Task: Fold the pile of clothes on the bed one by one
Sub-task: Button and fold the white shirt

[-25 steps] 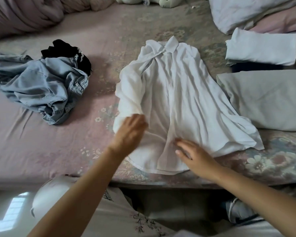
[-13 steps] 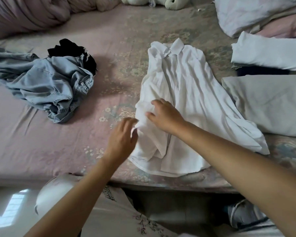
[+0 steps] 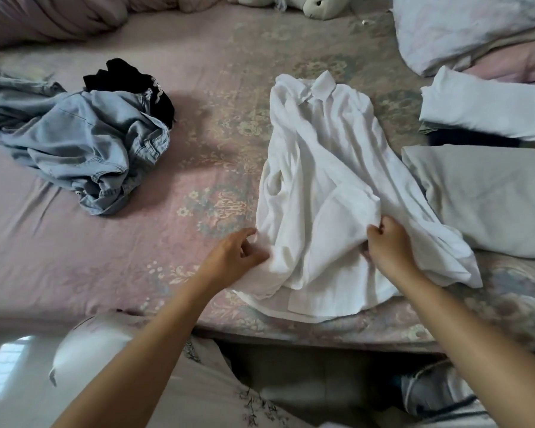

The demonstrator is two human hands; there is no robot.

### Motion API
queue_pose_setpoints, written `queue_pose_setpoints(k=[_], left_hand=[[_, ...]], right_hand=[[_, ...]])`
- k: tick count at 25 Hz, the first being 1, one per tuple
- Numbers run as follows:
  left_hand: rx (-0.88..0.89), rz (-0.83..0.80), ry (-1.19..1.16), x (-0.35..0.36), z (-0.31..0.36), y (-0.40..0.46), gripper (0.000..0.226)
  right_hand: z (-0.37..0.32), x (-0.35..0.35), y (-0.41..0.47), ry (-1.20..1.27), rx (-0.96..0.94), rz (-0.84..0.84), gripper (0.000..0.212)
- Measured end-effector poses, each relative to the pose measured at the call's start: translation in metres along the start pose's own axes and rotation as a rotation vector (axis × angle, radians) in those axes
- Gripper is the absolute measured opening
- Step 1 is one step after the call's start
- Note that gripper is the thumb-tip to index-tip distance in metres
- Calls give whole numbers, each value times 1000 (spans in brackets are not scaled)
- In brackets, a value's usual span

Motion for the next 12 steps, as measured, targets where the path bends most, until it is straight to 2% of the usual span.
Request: queue_pose_setpoints(k=[2,4,6,7,9,10,12], left_hand=[[-41,-85,85,13,-1,-5,66],[-70,-72,151,16,-1,-8,64],[-72,-1,221,14,-1,-7,56],[-62,-7,242,16,1,-5,50],[-38,-15,154,9,4,-5,30],[-43,32,71,-5,3,-5,26],[-86,327,-66,-57,-9,-8,26]], right_hand=[[6,-13,-9,84,0,45,13],[-7,-19,-9,155,-33,66,39],[-20,-6,-1,66,-62,-36,56],[-24,3,4,-61,-87,-117,59],[-23,18,11,-284,-123,-231,51],[-21,20,15,-303,-124,-236,44],[-18,16,15,-215,-95,-224,31]])
Point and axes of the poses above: each hand's wrist, its own y-axis towards the middle knuckle, its own x-axis out of the palm, z = x × y, the point moved 10 cm from there along y, towards the middle knuckle, and after that the axes turned 14 degrees about -x, right-handed, at the moved point
